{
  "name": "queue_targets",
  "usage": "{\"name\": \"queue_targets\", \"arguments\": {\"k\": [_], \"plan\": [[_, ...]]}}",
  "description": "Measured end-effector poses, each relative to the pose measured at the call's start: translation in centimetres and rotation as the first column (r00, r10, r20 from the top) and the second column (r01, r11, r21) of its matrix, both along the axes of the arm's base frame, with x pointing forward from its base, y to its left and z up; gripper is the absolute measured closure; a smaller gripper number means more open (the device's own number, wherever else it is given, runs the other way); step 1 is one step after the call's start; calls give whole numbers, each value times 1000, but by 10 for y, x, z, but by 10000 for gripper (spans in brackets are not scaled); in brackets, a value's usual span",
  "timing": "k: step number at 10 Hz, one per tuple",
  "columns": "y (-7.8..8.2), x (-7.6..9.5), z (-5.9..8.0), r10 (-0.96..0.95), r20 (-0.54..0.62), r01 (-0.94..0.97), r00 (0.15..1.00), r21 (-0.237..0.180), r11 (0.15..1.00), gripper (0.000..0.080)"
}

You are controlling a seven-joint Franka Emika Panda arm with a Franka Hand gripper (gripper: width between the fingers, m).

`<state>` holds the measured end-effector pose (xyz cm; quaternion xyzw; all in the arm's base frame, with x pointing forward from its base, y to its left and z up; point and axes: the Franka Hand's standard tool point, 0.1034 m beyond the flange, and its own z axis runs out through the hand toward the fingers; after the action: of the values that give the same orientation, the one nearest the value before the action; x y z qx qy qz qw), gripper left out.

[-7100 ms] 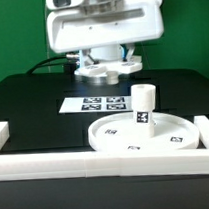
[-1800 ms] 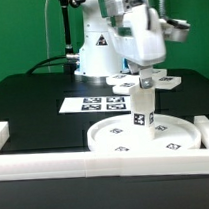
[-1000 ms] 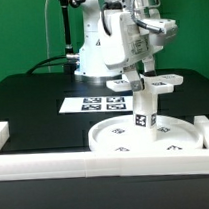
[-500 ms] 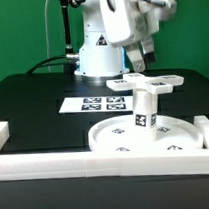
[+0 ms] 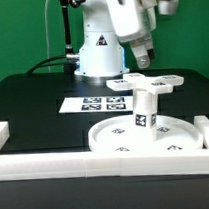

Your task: Assemble round table

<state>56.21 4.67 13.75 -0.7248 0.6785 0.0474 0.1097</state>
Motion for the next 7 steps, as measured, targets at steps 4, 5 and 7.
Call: {"name": "queue_targets", "arguments": {"k": [4,5,7], "plan": [[11,0,-3,442,13,-442,897,-24,897,151],[11,0,-4,492,23,-491,870,-29,871,151],[11,0,-4,631,52,-629,774,-52,776,151]]}}
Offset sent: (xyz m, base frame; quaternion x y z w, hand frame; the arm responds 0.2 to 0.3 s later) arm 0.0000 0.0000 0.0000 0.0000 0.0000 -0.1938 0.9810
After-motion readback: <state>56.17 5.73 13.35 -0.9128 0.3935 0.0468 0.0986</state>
